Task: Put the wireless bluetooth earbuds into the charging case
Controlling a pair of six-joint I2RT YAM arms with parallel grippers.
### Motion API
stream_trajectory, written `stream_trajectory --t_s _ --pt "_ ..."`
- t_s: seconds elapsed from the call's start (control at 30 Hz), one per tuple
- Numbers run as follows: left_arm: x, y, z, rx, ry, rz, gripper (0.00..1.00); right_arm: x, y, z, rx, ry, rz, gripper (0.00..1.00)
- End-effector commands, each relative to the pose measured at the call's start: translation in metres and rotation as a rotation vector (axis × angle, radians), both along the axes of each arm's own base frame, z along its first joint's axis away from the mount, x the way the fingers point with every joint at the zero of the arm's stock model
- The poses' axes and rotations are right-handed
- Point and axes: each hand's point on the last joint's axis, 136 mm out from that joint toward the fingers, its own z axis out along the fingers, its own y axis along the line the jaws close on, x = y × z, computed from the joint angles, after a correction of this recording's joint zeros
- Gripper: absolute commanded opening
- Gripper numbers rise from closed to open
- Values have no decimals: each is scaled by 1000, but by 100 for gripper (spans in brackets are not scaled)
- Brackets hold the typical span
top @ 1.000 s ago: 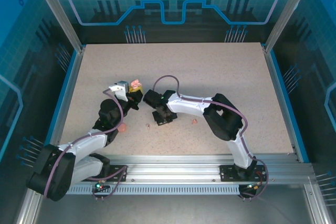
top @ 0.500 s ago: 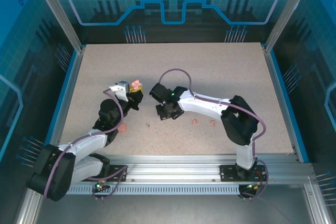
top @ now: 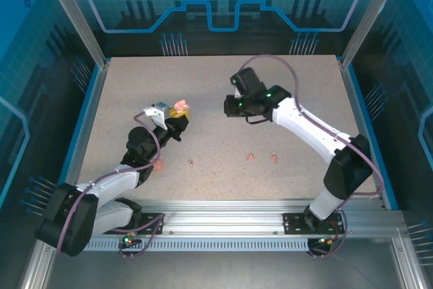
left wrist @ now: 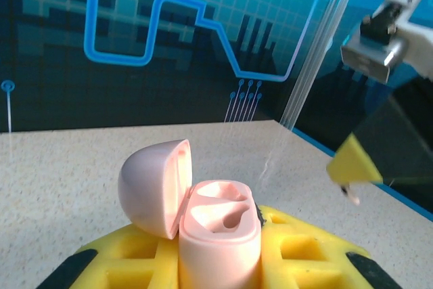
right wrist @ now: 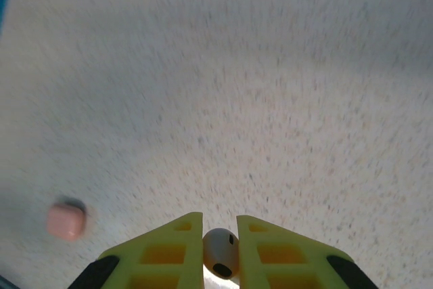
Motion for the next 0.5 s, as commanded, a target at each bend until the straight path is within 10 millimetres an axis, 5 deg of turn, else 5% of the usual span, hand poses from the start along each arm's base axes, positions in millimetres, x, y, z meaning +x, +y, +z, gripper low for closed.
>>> stream_trajectory --t_s 0.0,0.27,0.47 --pt "1 -2 52 -2 -185 16 0 11 4 60 143 -104 37 15" --pt "9 -16 100 42 -351 2 0 34 18 134 386 -234 97 16" --pt "13 -38 119 104 -427 -47 0 31 33 186 565 -329 181 16"
